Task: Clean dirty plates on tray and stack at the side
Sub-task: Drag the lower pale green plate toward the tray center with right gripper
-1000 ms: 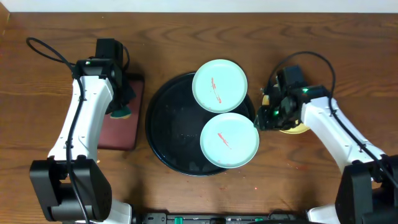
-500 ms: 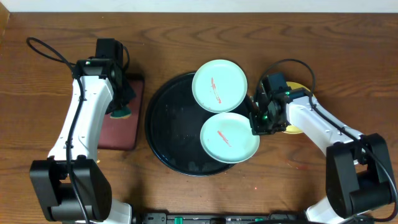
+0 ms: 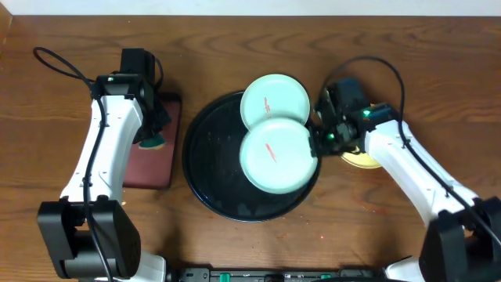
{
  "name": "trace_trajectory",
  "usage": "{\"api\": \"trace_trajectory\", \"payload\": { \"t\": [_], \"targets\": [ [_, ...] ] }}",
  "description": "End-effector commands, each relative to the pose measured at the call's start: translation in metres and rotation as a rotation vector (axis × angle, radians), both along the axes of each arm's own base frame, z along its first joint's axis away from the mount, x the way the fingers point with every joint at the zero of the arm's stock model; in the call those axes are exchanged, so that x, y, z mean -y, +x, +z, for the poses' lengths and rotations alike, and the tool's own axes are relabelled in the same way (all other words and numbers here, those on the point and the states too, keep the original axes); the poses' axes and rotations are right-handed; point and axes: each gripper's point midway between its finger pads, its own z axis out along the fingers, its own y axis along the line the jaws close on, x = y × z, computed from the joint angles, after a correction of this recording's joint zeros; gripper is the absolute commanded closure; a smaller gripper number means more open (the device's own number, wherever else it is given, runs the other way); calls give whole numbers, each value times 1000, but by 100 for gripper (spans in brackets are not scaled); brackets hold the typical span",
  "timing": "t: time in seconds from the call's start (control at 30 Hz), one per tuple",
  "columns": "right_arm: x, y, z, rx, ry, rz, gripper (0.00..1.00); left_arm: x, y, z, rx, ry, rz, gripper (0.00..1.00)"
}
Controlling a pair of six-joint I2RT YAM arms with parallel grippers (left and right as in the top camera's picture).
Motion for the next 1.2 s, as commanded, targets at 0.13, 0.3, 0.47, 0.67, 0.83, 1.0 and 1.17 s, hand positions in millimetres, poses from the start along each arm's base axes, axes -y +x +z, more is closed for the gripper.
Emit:
{"api": "trace_trajectory", "payload": {
  "t": [0.13, 0.3, 0.47, 0.67, 0.83, 1.0, 1.17],
  "targets": [
    [-47, 19, 19, 99, 44, -194, 99, -2, 3, 6, 14, 8, -5, 93],
    [-68, 5, -2, 77, -22, -226, 99, -2, 1, 3, 6, 7, -5, 92],
    [-86, -14, -42, 42, -128, -156, 99, -2, 0, -3, 2, 7, -5, 93],
    [-96, -25, -58, 18, -155, -89, 99, -2, -2, -5, -4, 7, -5, 93],
    [-104, -27, -53, 26, -126, -18, 96, -2, -2, -5, -3, 7, -4, 93],
    [-113, -27, -35, 48, -112, 126, 71, -2, -2, -5, -3, 7, -5, 92],
    [-111, -28, -21, 28, -129, 148, 63, -2, -2, -5, -3, 7, -5, 93]
  ]
}}
